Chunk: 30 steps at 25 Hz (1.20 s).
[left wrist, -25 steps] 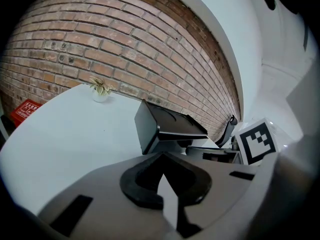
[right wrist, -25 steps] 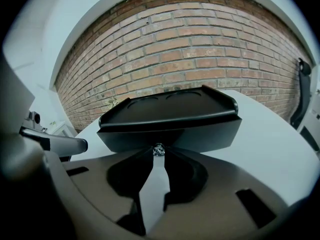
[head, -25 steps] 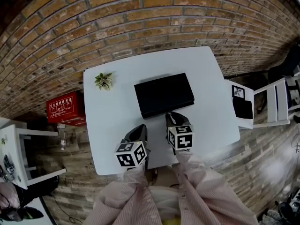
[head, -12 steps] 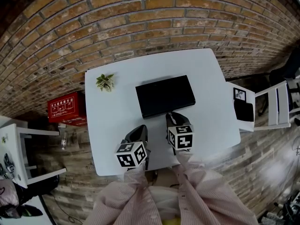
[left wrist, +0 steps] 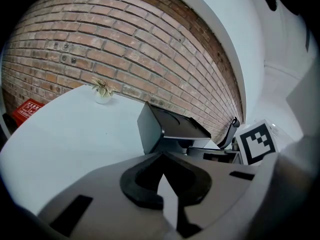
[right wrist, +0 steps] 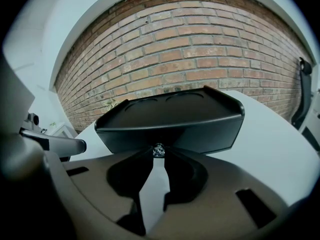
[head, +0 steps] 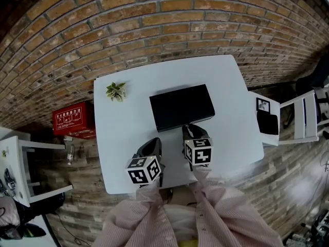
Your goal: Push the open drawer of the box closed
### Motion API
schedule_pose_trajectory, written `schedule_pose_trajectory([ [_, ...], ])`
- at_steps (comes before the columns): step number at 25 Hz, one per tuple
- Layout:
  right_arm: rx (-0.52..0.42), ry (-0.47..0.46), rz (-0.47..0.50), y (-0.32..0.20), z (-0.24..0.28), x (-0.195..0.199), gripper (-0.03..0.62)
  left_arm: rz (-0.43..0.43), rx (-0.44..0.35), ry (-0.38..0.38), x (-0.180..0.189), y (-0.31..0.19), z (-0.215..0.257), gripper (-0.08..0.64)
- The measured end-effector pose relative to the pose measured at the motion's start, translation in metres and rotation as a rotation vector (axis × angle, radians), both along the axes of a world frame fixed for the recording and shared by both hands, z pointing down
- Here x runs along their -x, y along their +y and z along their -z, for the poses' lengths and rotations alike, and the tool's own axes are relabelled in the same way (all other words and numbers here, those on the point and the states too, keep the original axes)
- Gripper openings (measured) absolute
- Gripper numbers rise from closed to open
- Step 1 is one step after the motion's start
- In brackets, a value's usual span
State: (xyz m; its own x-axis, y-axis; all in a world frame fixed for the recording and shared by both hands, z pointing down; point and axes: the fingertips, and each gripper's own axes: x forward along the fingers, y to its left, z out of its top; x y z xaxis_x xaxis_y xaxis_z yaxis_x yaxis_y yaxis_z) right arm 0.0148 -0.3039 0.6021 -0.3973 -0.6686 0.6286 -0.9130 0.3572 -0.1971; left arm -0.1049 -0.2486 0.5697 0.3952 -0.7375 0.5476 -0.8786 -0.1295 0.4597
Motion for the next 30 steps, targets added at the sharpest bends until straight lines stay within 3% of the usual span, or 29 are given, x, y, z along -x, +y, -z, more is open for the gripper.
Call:
schedule_pose_trajectory([
  [8,-0.003,0.000,0.006,-0.001,-0.001,0.001,0.074,-0.001,-0.003,-0.001,0.001,-0.001,0.001,-0.006],
  [20,-0.111,0.006,0.021,0.004,0.013,-0.002,0.075,-0.008,-0.014,0.004,-0.003,0.007,0.008,-0.006],
  [27,-0.246,-0.014,0.042,0.012,0.047,-0.006,0.074,-0.073,-0.117,-0.068,-0.013,0.009,0.036,-0.006],
  [30,-0.285,-0.016,0.052,0.018,0.060,-0.010,0.032,-0.088,-0.169,-0.088,-0.014,0.012,0.051,-0.006],
])
